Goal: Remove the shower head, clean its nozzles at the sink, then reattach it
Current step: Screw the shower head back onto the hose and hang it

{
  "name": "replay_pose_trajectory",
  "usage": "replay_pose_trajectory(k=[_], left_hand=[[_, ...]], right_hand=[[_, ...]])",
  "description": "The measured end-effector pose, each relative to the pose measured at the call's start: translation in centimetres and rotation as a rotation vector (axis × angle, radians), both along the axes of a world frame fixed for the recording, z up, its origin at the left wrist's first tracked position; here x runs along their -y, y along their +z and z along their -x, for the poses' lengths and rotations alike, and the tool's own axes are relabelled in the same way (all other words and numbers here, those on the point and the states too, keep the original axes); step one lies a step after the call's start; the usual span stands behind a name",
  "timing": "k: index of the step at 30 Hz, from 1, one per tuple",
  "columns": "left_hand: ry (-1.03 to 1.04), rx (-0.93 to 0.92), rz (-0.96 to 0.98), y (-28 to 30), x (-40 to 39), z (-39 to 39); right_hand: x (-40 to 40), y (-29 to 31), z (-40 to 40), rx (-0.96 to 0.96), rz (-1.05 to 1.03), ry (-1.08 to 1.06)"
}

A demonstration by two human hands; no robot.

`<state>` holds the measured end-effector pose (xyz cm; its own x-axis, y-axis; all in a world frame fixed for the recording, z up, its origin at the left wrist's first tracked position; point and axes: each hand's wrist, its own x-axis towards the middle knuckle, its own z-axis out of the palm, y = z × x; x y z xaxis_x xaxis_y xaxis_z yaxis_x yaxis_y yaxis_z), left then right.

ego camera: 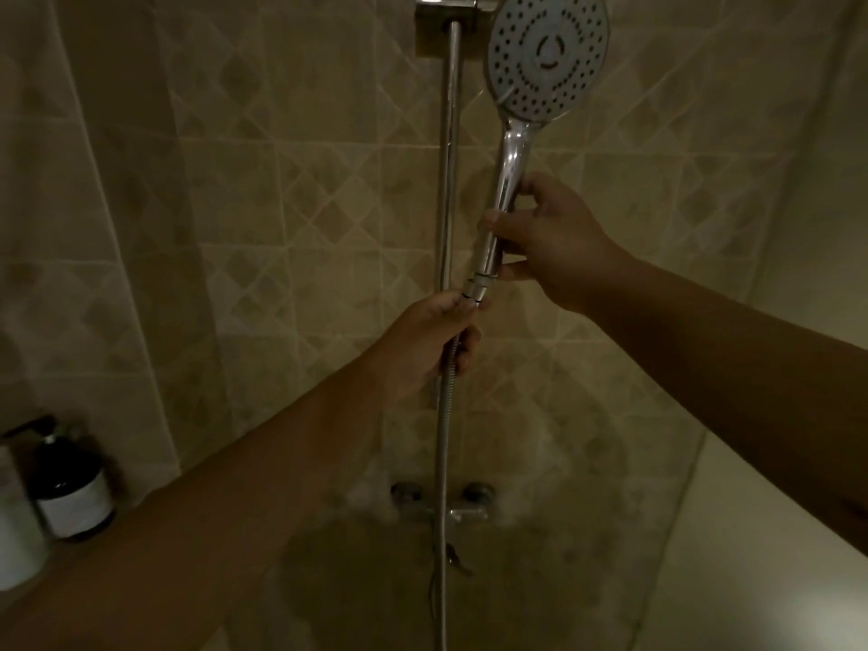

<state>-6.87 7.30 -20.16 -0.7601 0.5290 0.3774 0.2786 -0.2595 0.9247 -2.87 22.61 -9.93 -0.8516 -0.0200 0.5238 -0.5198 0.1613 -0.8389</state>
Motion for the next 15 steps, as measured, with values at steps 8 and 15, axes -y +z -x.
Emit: replay_pose_trajectory(k=[8,15], left_hand=[[0.016,0.040,-0.036,-0.7,1.2,-0.2],[-0.069,0.125,-0.149,-1.9,1.7,-0.5]], right_hand=[[1.4,-1.0,-0.7,-0.013,0.040,0.047],[2.2,-2.3,-1.3,0.005,0.051,0.099]])
